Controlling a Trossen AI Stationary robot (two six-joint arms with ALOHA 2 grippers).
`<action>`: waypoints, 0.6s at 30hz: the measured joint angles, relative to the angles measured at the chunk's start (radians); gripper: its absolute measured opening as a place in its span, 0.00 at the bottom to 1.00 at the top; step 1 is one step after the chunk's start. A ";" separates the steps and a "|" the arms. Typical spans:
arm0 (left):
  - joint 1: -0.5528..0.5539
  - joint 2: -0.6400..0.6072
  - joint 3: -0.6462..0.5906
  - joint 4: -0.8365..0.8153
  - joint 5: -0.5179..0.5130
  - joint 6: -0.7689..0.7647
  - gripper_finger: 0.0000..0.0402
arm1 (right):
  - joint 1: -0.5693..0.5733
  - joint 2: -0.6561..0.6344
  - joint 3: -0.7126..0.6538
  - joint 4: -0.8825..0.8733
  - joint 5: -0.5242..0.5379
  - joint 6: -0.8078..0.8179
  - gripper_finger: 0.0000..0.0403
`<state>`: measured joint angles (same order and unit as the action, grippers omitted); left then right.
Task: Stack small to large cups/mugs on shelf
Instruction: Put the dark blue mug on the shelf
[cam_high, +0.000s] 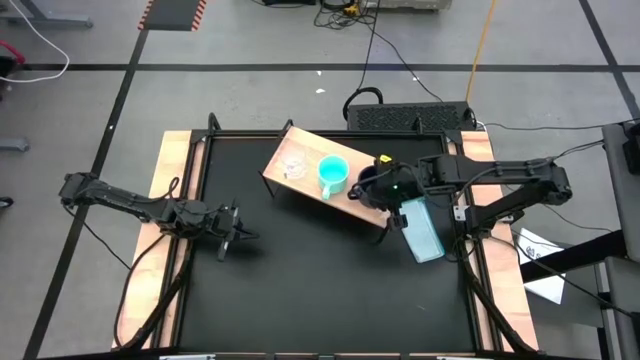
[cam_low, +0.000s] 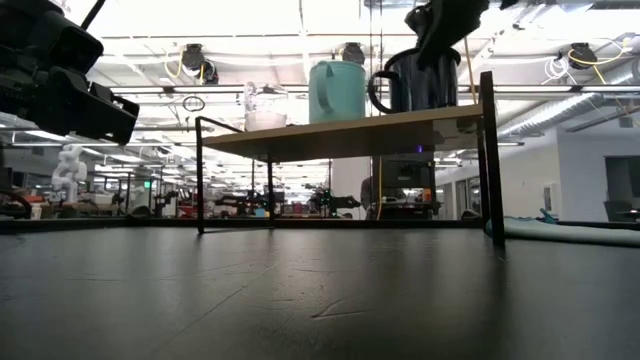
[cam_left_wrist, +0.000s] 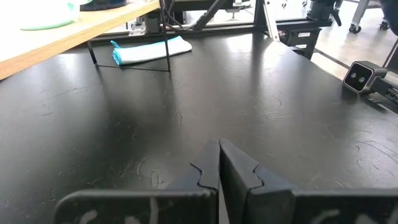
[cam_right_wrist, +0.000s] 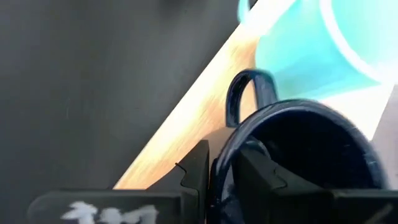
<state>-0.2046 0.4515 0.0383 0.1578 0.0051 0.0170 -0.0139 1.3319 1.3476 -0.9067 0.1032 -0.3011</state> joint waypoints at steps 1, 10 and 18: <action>0.000 0.000 0.000 0.000 0.000 0.000 0.02 | 0.000 -0.003 0.000 0.014 0.000 0.007 0.15; 0.000 0.008 0.000 0.001 0.000 0.000 0.02 | -0.006 -0.063 0.002 0.034 0.000 0.087 0.15; 0.000 0.040 0.000 0.018 0.000 -0.001 0.02 | -0.005 -0.081 0.002 -0.007 0.000 0.126 0.15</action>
<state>-0.2043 0.4916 0.0383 0.1755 0.0051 0.0158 -0.0193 1.2504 1.3495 -0.9137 0.1036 -0.1748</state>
